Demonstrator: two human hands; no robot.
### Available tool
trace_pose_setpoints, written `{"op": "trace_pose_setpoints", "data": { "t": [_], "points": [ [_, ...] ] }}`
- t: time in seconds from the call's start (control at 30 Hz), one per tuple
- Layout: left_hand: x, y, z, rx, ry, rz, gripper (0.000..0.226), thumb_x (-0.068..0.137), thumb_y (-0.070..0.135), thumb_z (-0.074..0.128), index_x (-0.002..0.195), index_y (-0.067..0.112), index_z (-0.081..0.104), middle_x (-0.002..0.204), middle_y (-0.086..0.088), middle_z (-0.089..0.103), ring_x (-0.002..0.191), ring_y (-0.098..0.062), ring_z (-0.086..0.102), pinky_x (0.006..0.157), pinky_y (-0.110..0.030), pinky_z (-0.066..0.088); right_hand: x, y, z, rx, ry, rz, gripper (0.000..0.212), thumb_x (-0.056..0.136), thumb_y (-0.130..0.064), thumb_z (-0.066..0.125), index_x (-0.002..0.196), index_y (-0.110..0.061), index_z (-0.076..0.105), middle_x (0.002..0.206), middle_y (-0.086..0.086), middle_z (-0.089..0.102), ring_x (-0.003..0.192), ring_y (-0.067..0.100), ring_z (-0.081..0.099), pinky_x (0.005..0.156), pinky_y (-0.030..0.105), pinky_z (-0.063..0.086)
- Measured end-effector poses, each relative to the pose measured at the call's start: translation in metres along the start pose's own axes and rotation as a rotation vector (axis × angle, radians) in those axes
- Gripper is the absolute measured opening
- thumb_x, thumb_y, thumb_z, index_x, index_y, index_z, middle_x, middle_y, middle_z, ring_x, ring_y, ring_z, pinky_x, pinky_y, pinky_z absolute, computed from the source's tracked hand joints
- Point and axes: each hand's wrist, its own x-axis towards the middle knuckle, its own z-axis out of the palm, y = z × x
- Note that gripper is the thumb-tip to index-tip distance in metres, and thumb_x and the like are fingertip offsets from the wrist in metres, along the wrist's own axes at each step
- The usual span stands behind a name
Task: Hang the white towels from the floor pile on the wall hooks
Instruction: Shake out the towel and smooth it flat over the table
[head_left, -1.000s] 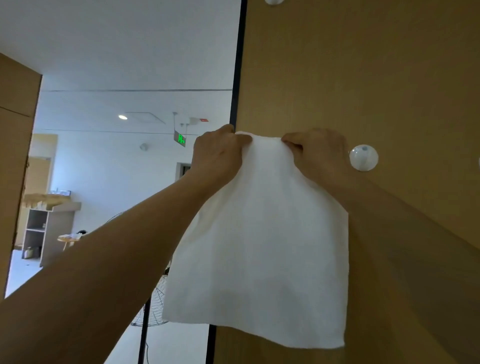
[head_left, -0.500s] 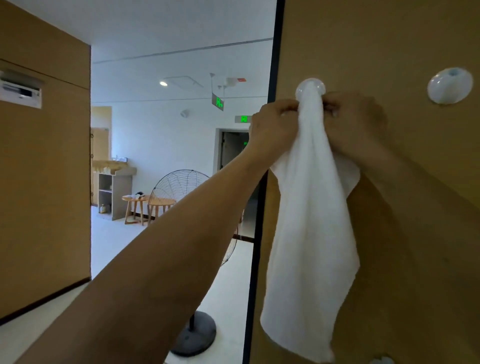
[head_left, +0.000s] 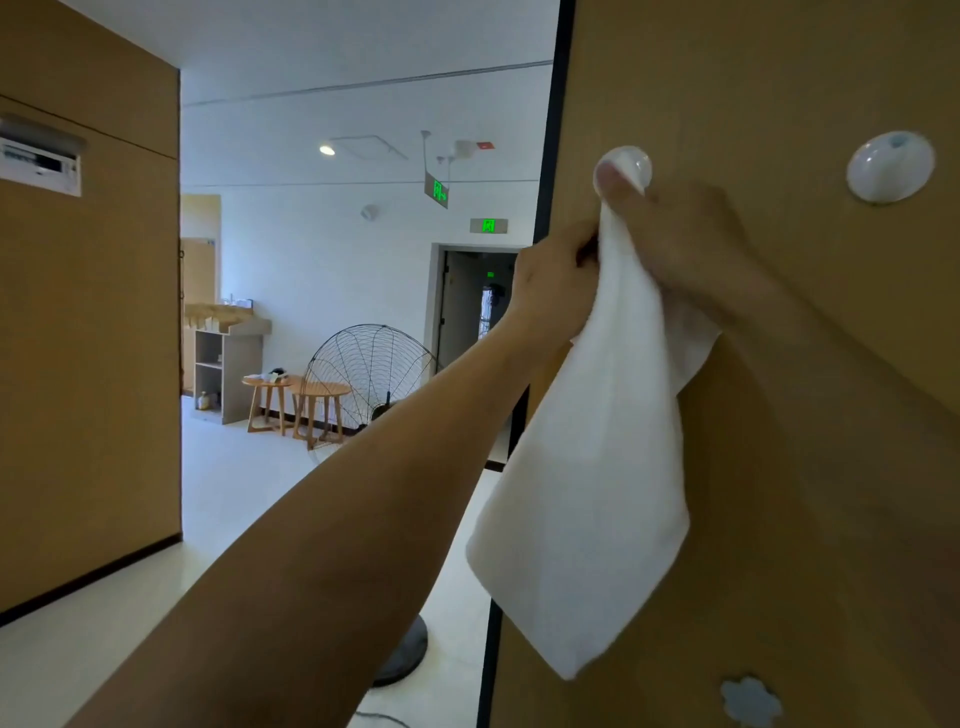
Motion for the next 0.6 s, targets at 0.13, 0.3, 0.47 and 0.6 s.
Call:
{"op": "trace_pose_setpoints", "data": {
  "t": [0.13,0.3,0.47,0.6],
  "points": [
    [-0.012,-0.003,-0.004,0.016,-0.033,-0.034,0.021,0.094,0.011,0.049,0.101,0.013,0.068,0.086,-0.004,0.071,0.080,-0.013,0.062,0.061,-0.004,0.040,-0.002,0.000,0.021,-0.082,0.170,-0.041,0.031,0.083,-0.042,0.051,0.071,-0.014,0.055,0.072,0.004,0.058,0.068,0.022,0.060,0.055,0.029,0.042],
    [-0.030,-0.013,-0.016,0.158,-0.144,0.033,0.031,0.099,0.016,0.043,0.116,0.022,0.068,0.090,-0.003,0.073,0.088,-0.021,0.063,0.081,-0.025,0.044,-0.012,-0.004,0.035,-0.095,0.250,0.044,0.014,0.087,-0.022,0.056,0.087,-0.009,0.058,0.086,0.010,0.063,0.081,0.027,0.065,0.064,0.033,0.048],
    [-0.053,-0.028,-0.033,0.198,-0.157,0.041,0.030,0.096,0.019,0.042,0.101,0.012,0.071,0.083,-0.001,0.065,0.083,-0.023,0.060,0.080,-0.036,0.051,-0.041,-0.018,0.066,-0.186,0.291,0.169,0.061,0.091,-0.023,0.063,0.145,-0.010,0.036,0.138,0.012,0.050,0.126,0.025,0.050,0.100,0.033,0.039],
    [-0.070,-0.036,-0.050,0.172,-0.249,-0.068,0.041,0.099,0.027,0.048,0.139,0.020,0.055,0.132,-0.003,0.062,0.119,-0.021,0.056,0.101,-0.032,0.042,-0.070,-0.009,0.086,-0.281,0.295,0.197,0.085,0.090,-0.039,0.065,0.154,-0.012,0.016,0.151,0.012,0.036,0.137,0.030,0.038,0.111,0.042,0.034]
  ]
}}
